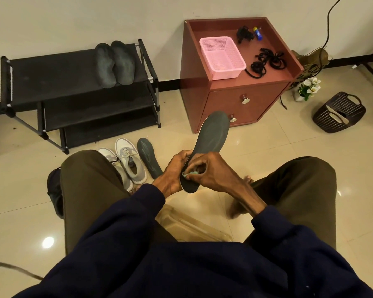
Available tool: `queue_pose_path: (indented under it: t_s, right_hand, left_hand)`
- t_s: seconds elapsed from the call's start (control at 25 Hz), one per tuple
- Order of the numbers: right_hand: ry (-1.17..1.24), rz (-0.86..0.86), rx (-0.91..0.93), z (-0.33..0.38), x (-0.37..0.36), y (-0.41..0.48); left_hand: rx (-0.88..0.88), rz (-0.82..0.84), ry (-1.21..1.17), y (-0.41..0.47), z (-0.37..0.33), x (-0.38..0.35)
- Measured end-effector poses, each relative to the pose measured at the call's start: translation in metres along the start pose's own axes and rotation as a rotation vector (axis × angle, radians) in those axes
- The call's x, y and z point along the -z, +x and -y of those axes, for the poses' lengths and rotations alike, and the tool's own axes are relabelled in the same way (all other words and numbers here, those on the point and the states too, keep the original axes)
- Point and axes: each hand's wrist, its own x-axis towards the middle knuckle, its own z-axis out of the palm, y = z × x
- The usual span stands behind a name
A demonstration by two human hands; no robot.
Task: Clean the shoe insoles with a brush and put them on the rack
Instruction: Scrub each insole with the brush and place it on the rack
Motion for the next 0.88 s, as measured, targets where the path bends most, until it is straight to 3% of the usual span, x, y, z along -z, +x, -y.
queue_pose_path:
  t_s: [0.08, 0.28, 0.36, 0.48, 0.6, 0.68, 0.8, 0.88]
  right_hand:
    - [-0.036, -0.038, -0.029, -0.005, 0.005, 0.002]
    - [-0.206, -0.562, -0.069, -0.029, 0.015, 0.008]
    - [-0.167, -0.523, -0.036, -0.025, 0.01, 0.005]
    - [0.005, -0.138, -0.007, -0.002, -0.001, 0.0]
    - [0.019, 0.172, -0.02, 0.004, 0.001, -0.002]
    - [-0.099, 0.096, -0.027, -0.005, 0.006, -0.001]
    - [-0.248, -0.279, -0.051, -0.021, 0.008, 0.004]
    - [-0.2, -0.32, -0.034, -0.021, 0.004, 0.003]
  left_hand:
    - [-0.005, 0.01, -0.004, 0.001, 0.0, 0.0]
    - [0.033, 0.077, -0.09, 0.003, 0.001, -0.004]
    - [0.022, 0.06, -0.035, 0.004, 0.001, -0.005]
    - [-0.02, 0.024, -0.035, 0.002, -0.002, 0.0]
    - [-0.038, 0.047, -0.137, 0.0, -0.008, 0.003]
    - [-0.036, 0.039, -0.19, 0.002, -0.008, 0.003]
    - [-0.069, -0.031, -0.17, 0.008, -0.006, 0.005]
    - [-0.068, -0.039, -0.175, 0.009, -0.006, 0.004]
